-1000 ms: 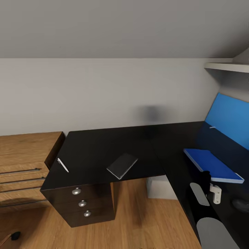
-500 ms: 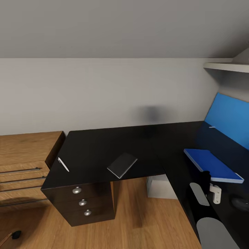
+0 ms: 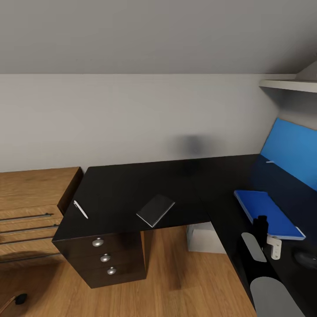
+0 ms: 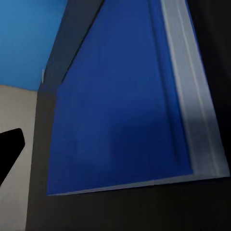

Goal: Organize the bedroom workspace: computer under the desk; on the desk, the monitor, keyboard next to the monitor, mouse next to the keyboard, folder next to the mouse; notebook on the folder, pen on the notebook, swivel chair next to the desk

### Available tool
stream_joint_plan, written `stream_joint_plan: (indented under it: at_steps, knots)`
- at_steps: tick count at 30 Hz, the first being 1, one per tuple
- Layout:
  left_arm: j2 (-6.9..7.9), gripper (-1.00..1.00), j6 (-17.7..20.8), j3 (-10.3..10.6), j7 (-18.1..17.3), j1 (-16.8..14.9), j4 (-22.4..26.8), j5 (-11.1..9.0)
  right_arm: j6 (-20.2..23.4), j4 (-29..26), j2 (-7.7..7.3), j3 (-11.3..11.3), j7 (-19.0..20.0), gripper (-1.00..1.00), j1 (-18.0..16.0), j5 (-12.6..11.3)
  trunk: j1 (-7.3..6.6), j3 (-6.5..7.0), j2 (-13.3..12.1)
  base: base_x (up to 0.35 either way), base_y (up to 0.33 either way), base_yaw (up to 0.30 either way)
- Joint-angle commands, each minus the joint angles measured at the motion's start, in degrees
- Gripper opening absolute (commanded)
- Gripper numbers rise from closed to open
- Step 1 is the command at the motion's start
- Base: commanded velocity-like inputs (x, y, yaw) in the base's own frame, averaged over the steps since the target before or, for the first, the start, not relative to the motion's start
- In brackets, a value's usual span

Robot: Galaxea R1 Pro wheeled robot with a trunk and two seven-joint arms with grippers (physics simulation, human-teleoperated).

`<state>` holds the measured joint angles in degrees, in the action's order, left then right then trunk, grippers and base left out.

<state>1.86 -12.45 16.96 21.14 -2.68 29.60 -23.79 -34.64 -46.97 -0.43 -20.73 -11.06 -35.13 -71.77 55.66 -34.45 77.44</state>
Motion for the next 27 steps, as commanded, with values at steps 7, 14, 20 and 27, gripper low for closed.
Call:
stream_joint_plan:
  at_steps: [7, 14, 20, 27]
  knots:
    - [0.07, 1.00, -0.8, 0.5, 0.4, 0.0, 0.0, -0.5, -0.2, -0.1, -0.01, 0.1, -0.2, 1.00, 0.0, -0.2, 0.00, -0.05, 0.0, -0.030, 0.000, 0.000]
    - [0.07, 1.00, -0.9, 0.5, 0.4, 0.0, 0.0, -0.5, -0.2, -0.1, -0.01, 0.1, -0.2, 1.00, 0.0, -0.1, 0.00, -0.05, 0.0, -0.097, 0.000, 0.000]
    - [0.07, 1.00, -0.9, 0.5, 0.4, 0.0, 0.0, -0.5, -0.2, -0.1, 0.06, 0.1, -0.1, 1.00, 0.0, -0.1, 0.00, -0.05, 0.0, -0.007, 0.000, 0.000]
    - [0.07, 1.00, -0.9, 0.6, 0.3, 0.0, 0.0, -0.5, -0.3, -0.1, 0.30, 0.1, 0.1, 1.00, 0.0, -0.1, 0.00, -0.05, 0.0, 0.000, 0.000, 0.000]
